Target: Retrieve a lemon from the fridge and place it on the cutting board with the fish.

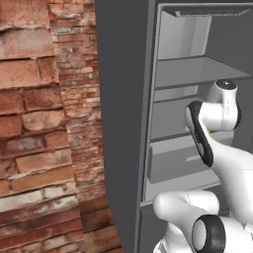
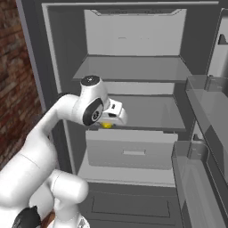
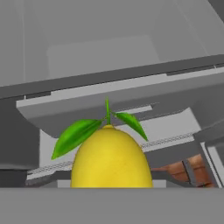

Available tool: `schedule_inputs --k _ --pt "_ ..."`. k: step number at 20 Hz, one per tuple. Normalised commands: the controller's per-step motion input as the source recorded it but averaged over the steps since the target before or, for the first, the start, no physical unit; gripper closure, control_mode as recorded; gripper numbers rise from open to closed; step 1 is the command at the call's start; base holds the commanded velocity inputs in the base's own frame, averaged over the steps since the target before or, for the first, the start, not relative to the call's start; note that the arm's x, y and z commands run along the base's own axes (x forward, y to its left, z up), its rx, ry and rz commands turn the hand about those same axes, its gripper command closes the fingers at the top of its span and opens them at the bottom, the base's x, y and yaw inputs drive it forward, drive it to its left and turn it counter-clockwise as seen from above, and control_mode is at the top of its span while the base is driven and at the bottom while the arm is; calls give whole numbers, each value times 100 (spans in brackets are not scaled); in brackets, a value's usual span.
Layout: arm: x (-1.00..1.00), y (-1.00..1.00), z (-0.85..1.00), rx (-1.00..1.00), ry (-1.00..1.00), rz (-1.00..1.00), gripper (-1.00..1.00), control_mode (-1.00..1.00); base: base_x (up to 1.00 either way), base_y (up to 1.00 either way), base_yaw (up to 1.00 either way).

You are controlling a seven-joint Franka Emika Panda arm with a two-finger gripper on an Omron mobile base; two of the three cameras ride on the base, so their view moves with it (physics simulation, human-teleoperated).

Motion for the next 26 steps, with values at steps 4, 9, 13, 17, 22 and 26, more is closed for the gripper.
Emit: schedule_inputs --k 4,9,13,17,22,26 --pt "-98 53 72 5 2 -4 100 -100 0 0 0" --pt "-77 61 35 12 3 -2 100 -100 0 0 0" --pt "-75 64 16 12 4 -1 100 -100 0 0 0" --pt "-52 56 1 2 8 0 100 -100 0 0 0" --pt "-6 27 0 0 9 4 100 -100 0 0 0" --pt "-2 14 0 0 1 0 100 -100 0 0 0"
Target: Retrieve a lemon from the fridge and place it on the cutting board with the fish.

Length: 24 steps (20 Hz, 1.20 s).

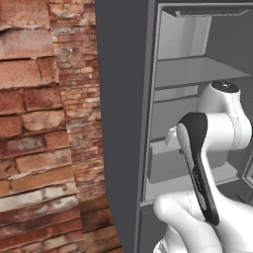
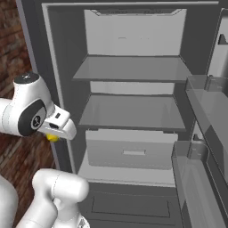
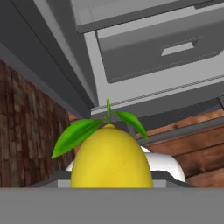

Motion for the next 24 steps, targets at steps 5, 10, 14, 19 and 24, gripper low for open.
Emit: schedule_inputs --k 5,10,14,19,24 --pt "0 0 0 0 0 0 100 -100 0 0 0" --pt "-20 -6 -2 1 0 -2 100 100 -16 -7 -4" --pt "0 0 0 0 0 0 100 100 -98 -26 -50" --pt "0 0 0 0 0 0 100 100 -100 -22 -57" --pt "0 0 0 0 0 0 100 100 -82 -30 -62"
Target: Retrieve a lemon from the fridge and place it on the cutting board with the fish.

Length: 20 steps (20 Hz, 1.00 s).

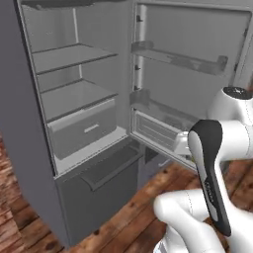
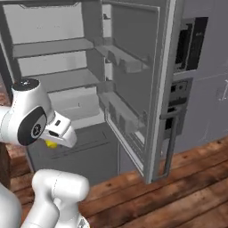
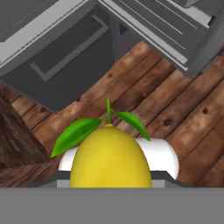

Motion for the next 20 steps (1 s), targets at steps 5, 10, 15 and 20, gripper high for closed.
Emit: schedule_inputs --k 5,10,15,20 --pt "0 0 0 0 0 0 100 100 -50 -33 -68" --pt "0 0 0 0 0 0 100 100 -22 -25 -74" --pt "0 0 0 0 0 0 100 100 -2 -27 -72" --pt "0 0 0 0 0 0 100 100 2 -25 -61"
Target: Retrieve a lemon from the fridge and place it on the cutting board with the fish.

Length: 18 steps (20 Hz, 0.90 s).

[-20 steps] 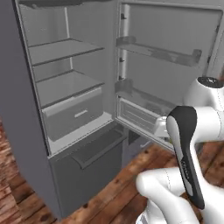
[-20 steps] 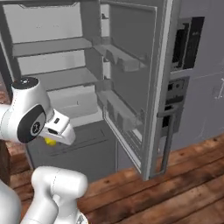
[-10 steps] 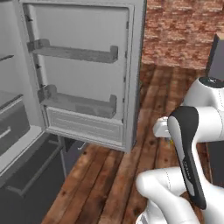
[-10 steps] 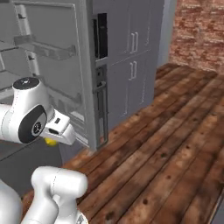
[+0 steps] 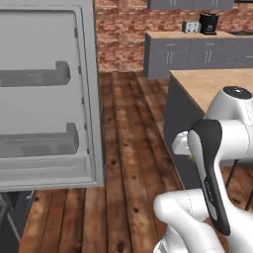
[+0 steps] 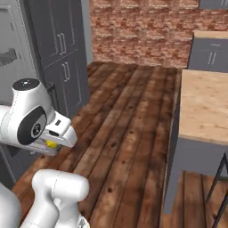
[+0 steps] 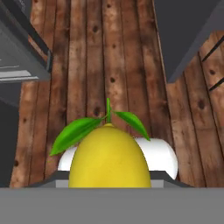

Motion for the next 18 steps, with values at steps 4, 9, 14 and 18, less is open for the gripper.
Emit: schedule_inputs --k 4,9,14,18 --pt "0 0 0 0 0 0 100 100 17 -59 -21" --pt "0 0 0 0 0 0 100 100 7 -83 -1" --pt "0 0 0 0 0 0 100 100 0 -72 -2" --pt "0 0 0 0 0 0 100 100 0 -97 -25"
